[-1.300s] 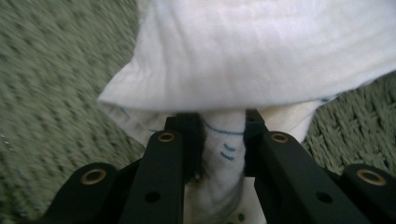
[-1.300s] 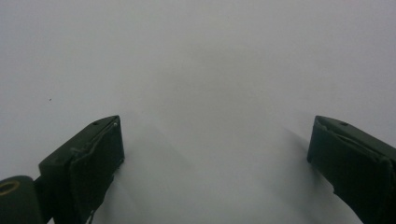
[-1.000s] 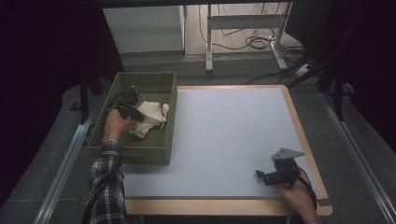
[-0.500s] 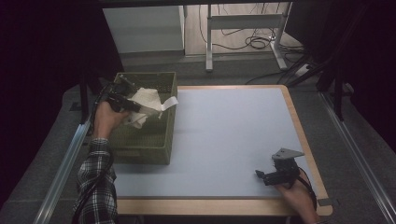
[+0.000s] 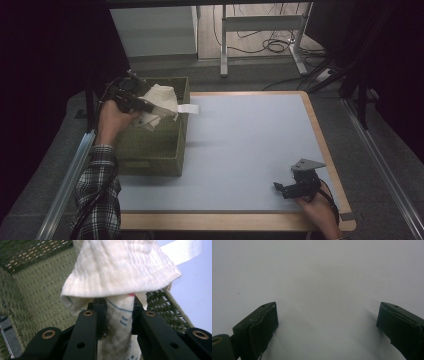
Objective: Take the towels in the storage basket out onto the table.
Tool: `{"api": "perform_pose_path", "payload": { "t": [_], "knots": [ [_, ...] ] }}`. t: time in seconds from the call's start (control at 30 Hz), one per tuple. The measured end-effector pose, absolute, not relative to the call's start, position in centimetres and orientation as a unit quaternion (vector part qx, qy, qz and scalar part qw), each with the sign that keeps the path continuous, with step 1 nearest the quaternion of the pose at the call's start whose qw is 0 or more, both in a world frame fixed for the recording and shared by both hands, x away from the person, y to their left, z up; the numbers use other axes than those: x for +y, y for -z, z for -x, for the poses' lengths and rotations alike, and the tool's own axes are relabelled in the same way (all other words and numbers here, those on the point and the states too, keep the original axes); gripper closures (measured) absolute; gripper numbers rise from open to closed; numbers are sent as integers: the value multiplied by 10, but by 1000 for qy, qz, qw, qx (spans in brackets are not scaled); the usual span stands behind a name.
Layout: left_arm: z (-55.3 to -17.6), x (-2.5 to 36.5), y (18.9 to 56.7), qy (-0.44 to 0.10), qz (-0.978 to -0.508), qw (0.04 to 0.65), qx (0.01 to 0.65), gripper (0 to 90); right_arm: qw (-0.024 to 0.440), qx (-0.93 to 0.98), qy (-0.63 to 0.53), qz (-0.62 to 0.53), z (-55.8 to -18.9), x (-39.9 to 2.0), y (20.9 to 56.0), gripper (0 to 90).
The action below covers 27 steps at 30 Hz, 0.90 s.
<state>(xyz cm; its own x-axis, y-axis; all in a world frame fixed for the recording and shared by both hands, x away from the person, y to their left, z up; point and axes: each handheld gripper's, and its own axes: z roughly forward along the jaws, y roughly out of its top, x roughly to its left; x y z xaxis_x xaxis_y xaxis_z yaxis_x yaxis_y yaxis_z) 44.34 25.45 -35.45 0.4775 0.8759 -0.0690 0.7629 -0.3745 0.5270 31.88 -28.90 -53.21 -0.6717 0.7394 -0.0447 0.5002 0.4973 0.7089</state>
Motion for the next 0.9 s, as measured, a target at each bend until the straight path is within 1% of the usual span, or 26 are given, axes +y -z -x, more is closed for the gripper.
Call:
{"api": "perform_pose_path", "payload": {
  "t": [0.9],
  "knots": [
    [-457,177,345,-88,-856,261,437,752,174,847,-343,-366,-319,-289,532,38]
  ]
}}
